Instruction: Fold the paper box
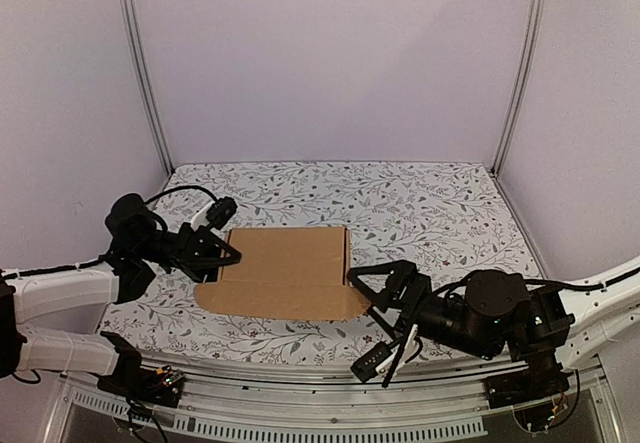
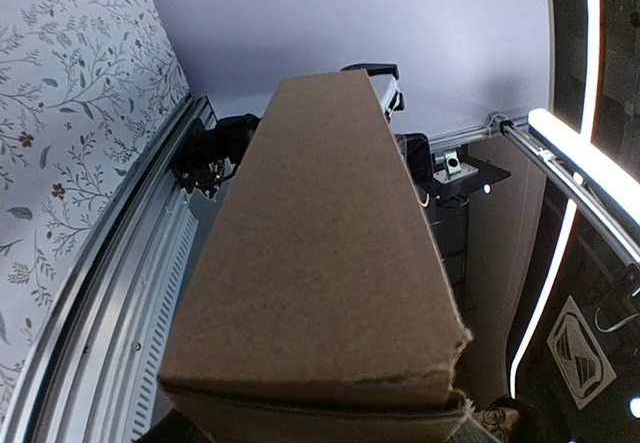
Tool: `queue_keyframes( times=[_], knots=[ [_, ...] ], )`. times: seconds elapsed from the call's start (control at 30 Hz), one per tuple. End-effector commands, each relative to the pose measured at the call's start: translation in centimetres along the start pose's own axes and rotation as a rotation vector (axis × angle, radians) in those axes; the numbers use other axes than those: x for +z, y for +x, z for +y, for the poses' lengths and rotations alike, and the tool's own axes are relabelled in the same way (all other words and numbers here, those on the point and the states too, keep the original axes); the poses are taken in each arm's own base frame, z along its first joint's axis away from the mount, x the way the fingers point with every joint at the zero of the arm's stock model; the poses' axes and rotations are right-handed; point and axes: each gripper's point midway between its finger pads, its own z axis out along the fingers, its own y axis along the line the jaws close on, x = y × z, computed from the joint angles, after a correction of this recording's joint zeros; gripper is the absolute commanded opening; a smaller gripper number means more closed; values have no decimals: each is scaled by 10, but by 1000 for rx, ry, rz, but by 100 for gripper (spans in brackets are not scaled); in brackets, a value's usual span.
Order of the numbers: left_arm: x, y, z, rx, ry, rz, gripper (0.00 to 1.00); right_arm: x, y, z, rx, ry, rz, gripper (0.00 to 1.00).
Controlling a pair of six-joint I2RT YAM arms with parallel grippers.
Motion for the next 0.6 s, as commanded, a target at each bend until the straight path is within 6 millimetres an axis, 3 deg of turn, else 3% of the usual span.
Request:
queue_keyframes(
  times=[0.0,0.37,0.57],
  knots=[
    [8,18,-8,44,36,84,0,-1,-12,-19,-74,68,4,99],
    [17,35,-16,76,58,146,0,6,-26,-23,-146,74,-2,99],
    [21,43,-17,87,59,181,0,1,-36,-35,-139,106,-30,99]
  ],
)
